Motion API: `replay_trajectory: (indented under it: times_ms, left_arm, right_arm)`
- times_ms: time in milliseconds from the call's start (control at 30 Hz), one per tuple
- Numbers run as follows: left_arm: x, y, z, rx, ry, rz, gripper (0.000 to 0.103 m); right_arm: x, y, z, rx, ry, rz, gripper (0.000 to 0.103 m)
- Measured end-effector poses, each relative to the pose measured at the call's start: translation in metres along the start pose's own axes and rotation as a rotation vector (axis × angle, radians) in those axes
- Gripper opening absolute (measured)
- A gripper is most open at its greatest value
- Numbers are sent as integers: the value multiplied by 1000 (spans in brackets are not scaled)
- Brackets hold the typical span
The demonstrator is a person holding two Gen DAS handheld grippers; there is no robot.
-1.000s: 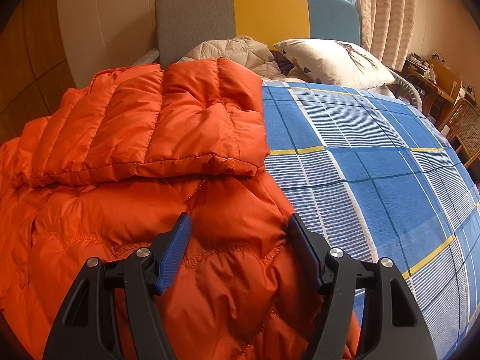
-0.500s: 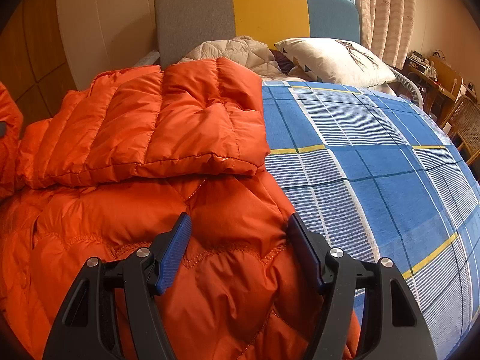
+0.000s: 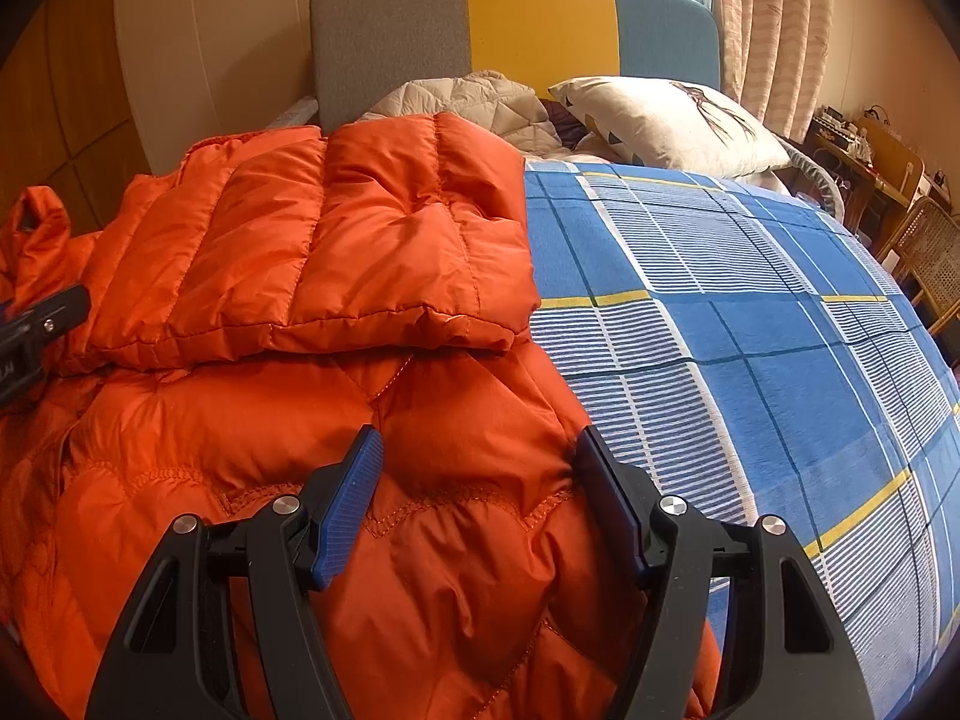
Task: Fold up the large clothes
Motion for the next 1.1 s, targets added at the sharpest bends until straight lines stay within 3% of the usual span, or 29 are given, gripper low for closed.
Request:
replay_trajectory:
  times_ms: [167, 200, 300, 333, 433, 500, 633, 800, 1033, 1067, 1100]
  left_arm:
    - [21, -10, -41, -33, -91, -77, 79]
    - [29, -12, -51, -45, -100, -97, 85]
    - [74, -17, -72, -99, -84, -173, 88]
    - [87, -19, -72, -102, -67, -191, 88]
    - [156, -23, -65, -98, 75, -302, 88]
    - [193, -28, -58, -78, 148, -366, 87]
    - [260, -37, -39, -37, 282, -464, 86]
    - [291, -45, -25, -16, 343, -477, 86]
    - [294, -41, -1, 42, 355, -418, 86]
    - [290, -40, 0, 43, 355, -417, 86]
    - [289, -39, 1, 43, 353, -414, 85]
  right_arm:
    - [2, 1, -2, 4, 2, -5, 67]
    - [2, 2, -4, 5, 8, -11, 67]
    - [6, 12, -23, -37, 36, -29, 67]
    - [8, 17, -30, -53, 59, -28, 67]
    - [25, 33, -50, -90, 189, -16, 67]
    - [46, 44, -57, -85, 306, -9, 78]
    - [91, 59, -58, -87, 449, -11, 79]
    - [140, 75, -45, -60, 506, -50, 79]
    - [172, 93, -19, -2, 578, 23, 79]
    - [176, 93, -14, 13, 595, 36, 71]
    - [181, 92, -10, 27, 618, 40, 49]
Point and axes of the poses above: each gripper's, at about its wrist camera, not at the fingertips, and z roughly the way its jaws point, x to its left, y to its top, the point moved 5 cm from there along z, roughly the way its jaws point, and after that the axes turned 6 degrees about -z, right-handed, at the moved point
